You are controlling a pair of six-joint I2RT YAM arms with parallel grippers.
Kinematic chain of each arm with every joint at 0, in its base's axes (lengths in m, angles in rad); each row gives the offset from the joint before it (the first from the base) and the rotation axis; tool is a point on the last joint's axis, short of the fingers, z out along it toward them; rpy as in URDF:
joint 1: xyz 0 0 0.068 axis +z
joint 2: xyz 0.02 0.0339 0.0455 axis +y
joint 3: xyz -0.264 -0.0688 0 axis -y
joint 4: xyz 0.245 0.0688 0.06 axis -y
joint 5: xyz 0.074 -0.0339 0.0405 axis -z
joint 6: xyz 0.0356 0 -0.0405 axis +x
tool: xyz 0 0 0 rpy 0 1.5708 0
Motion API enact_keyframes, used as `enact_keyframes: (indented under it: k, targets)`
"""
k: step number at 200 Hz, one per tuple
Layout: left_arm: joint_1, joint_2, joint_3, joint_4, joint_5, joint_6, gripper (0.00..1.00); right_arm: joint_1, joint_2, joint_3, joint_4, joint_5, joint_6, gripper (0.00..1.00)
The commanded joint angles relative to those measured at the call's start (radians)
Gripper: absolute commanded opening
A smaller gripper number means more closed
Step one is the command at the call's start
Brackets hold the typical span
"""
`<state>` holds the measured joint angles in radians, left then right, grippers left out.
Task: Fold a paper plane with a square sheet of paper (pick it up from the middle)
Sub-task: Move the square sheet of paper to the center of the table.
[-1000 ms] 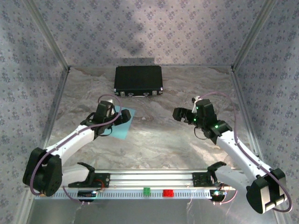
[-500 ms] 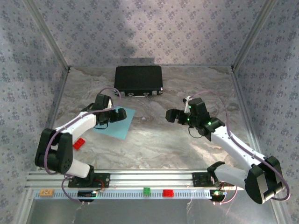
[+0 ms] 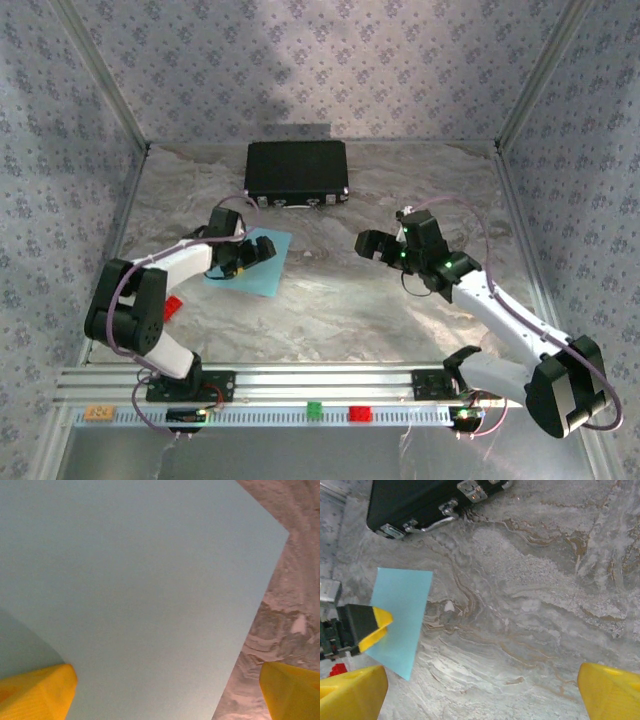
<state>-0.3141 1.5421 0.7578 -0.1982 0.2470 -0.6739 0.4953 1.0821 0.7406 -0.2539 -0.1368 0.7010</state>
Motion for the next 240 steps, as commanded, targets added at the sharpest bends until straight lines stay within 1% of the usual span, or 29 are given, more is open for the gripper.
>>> enact_keyframes:
  k: [1,10,34,46,62,76,82,97,112,123,147,162,192,213,240]
  targets:
    - [-0.087,0.009,-0.082,0.017,0.017,-0.181,0.95,-0.008,-0.049,-0.036,0.008,-0.002,0.030,0.99]
    - [-0.121,-0.001,-0.101,0.039,-0.008,-0.249,0.94,-0.011,-0.066,-0.060,0.017,-0.001,0.037,0.99]
    - [-0.206,-0.021,-0.138,0.137,-0.026,-0.424,0.93,-0.033,-0.098,-0.119,0.065,-0.026,0.042,0.99]
    - [-0.258,-0.031,-0.121,0.144,-0.054,-0.466,0.93,-0.042,-0.104,-0.134,0.078,-0.026,0.051,0.99]
    - [-0.322,-0.050,-0.073,0.090,-0.118,-0.468,0.93,-0.044,-0.106,-0.145,0.084,-0.022,0.064,0.99]
    - [-0.356,-0.059,-0.011,0.016,-0.175,-0.414,0.94,-0.046,-0.103,-0.147,0.085,-0.029,0.073,0.99]
    - [-0.363,-0.058,0.018,-0.017,-0.191,-0.366,0.94,-0.046,-0.102,-0.147,0.085,-0.026,0.081,0.99]
    - [-0.364,-0.048,0.086,-0.115,-0.239,-0.253,0.94,-0.046,-0.102,-0.151,0.087,-0.005,0.105,0.99]
    - [-0.350,-0.038,0.134,-0.187,-0.259,-0.132,0.95,-0.047,-0.106,-0.162,0.109,-0.020,0.095,0.99]
    - [-0.333,-0.028,0.155,-0.216,-0.238,-0.055,0.96,-0.047,-0.112,-0.168,0.118,-0.021,0.086,0.99]
    - [-0.295,0.006,0.193,-0.261,-0.131,0.099,0.96,-0.046,-0.130,-0.180,0.131,-0.015,0.067,0.99]
    - [-0.280,0.036,0.221,-0.302,-0.089,0.163,0.96,-0.046,-0.141,-0.188,0.141,-0.017,0.062,0.99]
    - [-0.261,0.076,0.236,-0.313,-0.013,0.210,0.96,-0.046,-0.146,-0.193,0.148,-0.020,0.061,0.99]
    - [-0.262,0.092,0.223,-0.292,0.010,0.191,0.96,-0.046,-0.145,-0.196,0.144,-0.017,0.063,0.99]
    - [-0.263,0.112,0.199,-0.270,0.022,0.134,0.94,-0.043,-0.149,-0.193,0.135,-0.015,0.064,0.99]
